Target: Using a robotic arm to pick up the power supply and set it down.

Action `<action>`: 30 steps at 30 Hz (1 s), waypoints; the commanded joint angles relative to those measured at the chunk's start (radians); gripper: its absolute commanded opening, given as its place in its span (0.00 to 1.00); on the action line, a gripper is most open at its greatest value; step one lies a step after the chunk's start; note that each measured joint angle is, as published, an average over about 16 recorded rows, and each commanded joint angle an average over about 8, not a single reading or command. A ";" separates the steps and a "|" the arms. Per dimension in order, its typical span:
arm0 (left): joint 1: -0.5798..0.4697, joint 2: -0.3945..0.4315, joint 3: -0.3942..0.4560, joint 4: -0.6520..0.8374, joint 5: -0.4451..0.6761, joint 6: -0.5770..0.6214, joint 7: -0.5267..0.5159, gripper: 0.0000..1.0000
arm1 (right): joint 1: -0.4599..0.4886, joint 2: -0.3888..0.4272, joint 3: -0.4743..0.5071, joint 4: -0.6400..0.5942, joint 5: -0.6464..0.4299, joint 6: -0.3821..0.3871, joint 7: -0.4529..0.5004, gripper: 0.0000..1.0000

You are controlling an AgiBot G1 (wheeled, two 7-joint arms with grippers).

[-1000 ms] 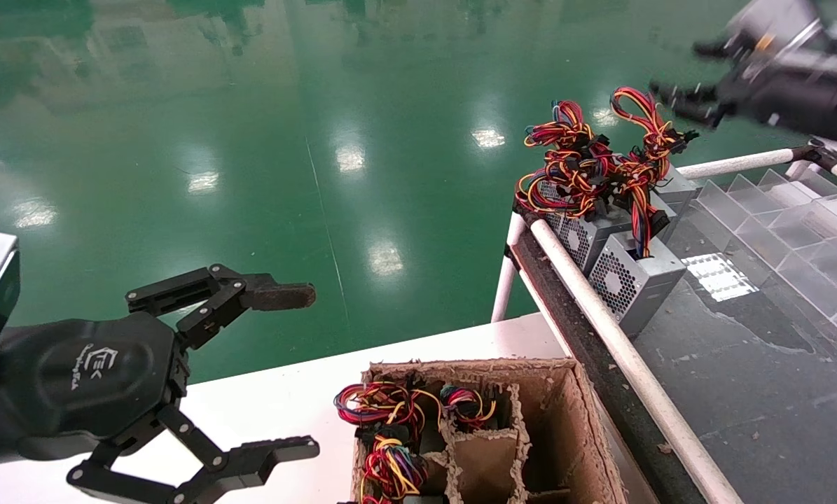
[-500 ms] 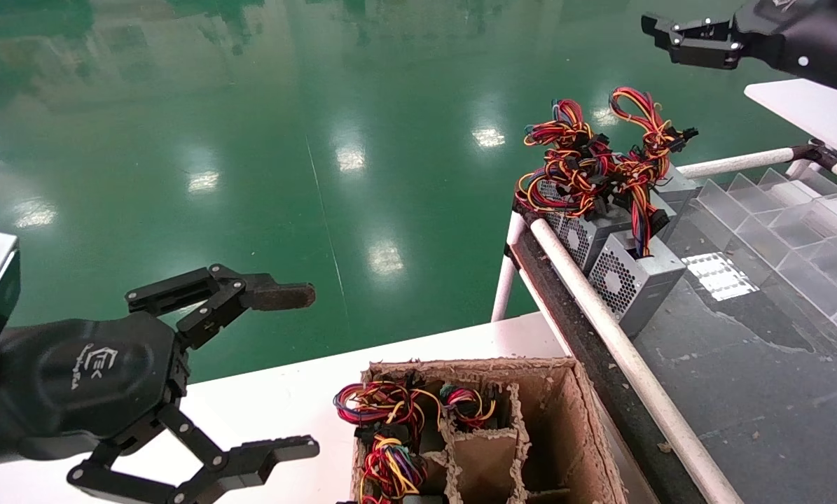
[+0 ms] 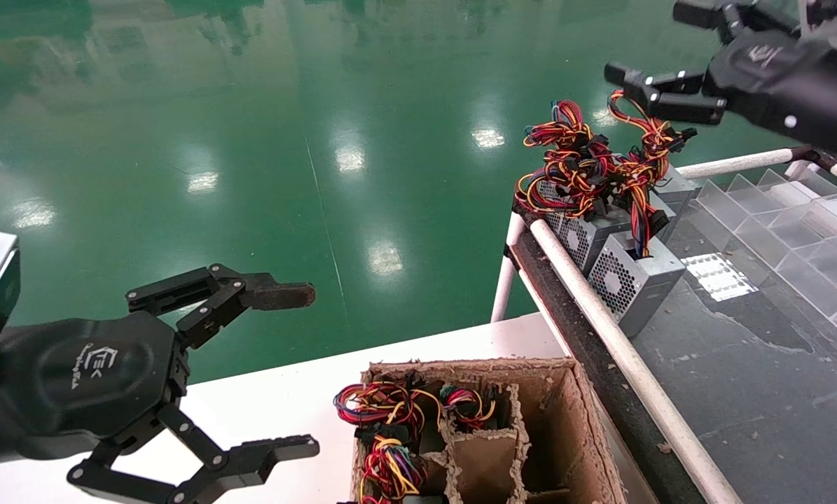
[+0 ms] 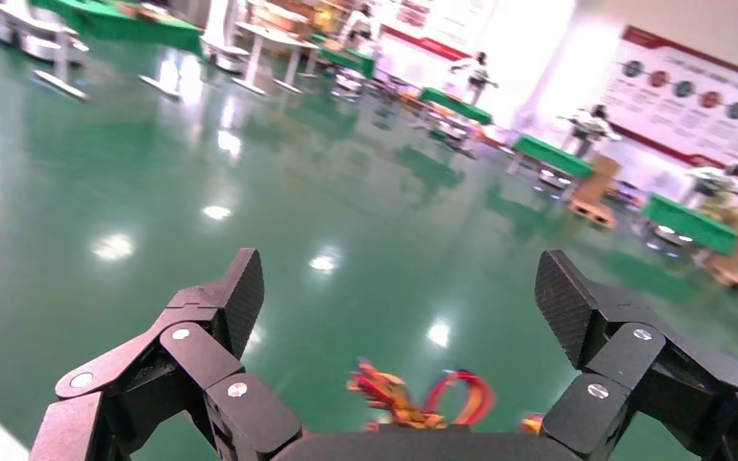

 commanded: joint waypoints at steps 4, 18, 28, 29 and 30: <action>0.000 0.000 0.000 0.000 0.000 0.000 0.000 1.00 | -0.074 0.033 0.014 0.105 0.039 -0.046 0.054 1.00; 0.000 0.000 0.001 0.000 0.000 0.000 0.000 1.00 | -0.283 0.126 0.055 0.401 0.149 -0.177 0.207 1.00; 0.000 0.000 0.001 0.000 -0.001 0.000 0.000 1.00 | -0.433 0.192 0.084 0.612 0.227 -0.270 0.316 1.00; 0.000 0.000 0.001 0.000 -0.001 0.000 0.000 1.00 | -0.447 0.199 0.087 0.633 0.235 -0.279 0.327 1.00; 0.000 0.000 0.001 0.000 -0.001 0.000 0.000 1.00 | -0.462 0.205 0.090 0.654 0.242 -0.289 0.338 1.00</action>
